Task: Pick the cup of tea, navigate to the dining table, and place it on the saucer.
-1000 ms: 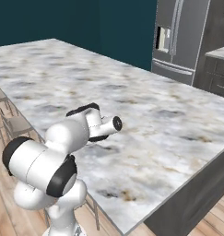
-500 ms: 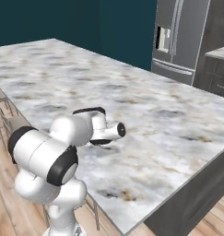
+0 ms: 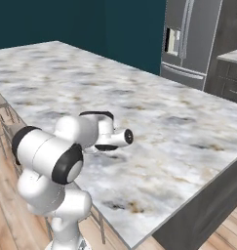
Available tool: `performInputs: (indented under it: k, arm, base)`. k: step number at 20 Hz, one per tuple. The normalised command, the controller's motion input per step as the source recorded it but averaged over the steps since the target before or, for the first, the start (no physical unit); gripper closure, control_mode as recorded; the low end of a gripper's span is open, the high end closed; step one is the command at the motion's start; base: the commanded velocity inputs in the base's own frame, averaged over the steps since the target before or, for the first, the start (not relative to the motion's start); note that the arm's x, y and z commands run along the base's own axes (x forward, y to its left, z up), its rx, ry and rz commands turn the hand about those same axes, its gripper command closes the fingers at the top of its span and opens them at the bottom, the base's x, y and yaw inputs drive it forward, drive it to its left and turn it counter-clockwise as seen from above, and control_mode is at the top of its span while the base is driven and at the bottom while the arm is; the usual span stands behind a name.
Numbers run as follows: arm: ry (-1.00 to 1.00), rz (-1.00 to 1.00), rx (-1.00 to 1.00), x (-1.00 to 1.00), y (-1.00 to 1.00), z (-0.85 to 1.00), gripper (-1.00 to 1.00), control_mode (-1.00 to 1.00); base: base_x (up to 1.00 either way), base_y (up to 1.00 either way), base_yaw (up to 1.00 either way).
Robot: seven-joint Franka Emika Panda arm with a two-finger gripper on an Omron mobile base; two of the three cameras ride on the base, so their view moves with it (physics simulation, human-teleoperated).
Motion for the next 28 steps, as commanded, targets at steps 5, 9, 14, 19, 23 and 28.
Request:
performInputs:
  k: [5, 9, 14, 19, 23, 28]
  arm:
    - [0.00, -0.11, 0.02, 0.64, 0.00, -0.01, 1.00, -1.00]
    - [0.00, -0.07, 0.03, 0.09, -0.05, -0.13, 1.00, -1.00]
    - [0.00, 0.00, 0.03, -0.11, -0.05, -0.17, 1.00, -1.00]
    - [-0.01, 0.00, 0.00, -0.04, 0.00, -0.22, 1.00, -1.00]
    - [0.00, 0.00, 0.00, 0.00, 0.00, -0.25, 1.00, -1.00]
    - [0.00, 0.00, -0.02, 0.05, 0.00, -0.12, 1.00, -1.00]
  base:
    - [0.00, 0.00, 0.00]
    - [0.00, 0.00, 0.00]
    - [0.00, 0.00, 0.00]
    - [0.00, 0.00, 0.00]
    - [0.00, 0.00, 0.00]
    - [0.00, 0.00, 0.00]
